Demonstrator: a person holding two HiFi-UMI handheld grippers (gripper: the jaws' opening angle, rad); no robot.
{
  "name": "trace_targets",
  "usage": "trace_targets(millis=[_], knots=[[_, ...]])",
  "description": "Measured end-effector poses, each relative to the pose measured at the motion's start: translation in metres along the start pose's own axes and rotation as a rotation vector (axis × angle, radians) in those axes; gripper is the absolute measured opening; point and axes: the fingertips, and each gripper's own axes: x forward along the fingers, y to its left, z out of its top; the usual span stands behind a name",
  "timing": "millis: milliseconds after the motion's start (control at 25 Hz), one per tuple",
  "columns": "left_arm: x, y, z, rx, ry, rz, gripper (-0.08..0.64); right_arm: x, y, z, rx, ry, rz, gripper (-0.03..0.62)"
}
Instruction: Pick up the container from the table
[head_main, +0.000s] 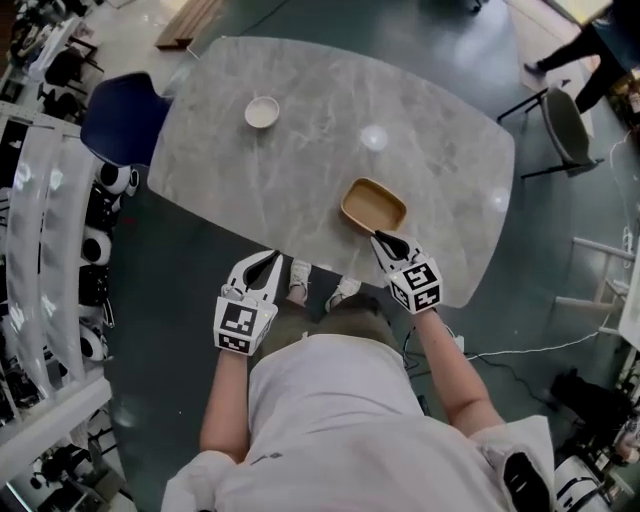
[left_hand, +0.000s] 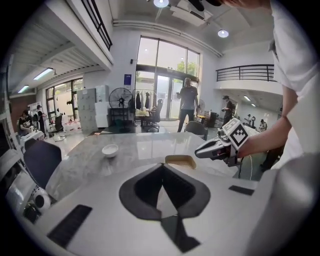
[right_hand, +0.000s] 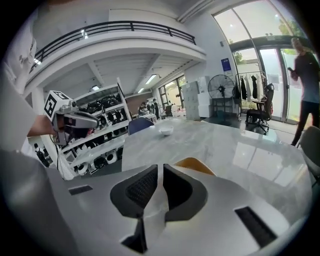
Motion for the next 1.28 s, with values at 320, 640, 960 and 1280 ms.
trace_targets(millis=[320,640,960,1280], knots=[[-0.025,0.010,-0.028,-0.054,0.040,0.097,0.003,0.038,-0.014,-0.034,-0.051,0.109,-0.005,0.081],[-0.041,0.011,-0.048,-0.078,0.070,0.121,0.002,0.065,-0.021,-0.065,-0.110,0.214,-0.013,0.096],[-0.044,0.010,-0.058,-0.092,0.087,0.132,0.002,0.077,-0.025,-0.092,-0.196,0.316,-0.028,0.098],[-0.039,0.013,-0.056,-0.089,0.085,0.116,0.002,0.080,-0.025,-0.097,-0.257,0.369,-0.036,0.067]])
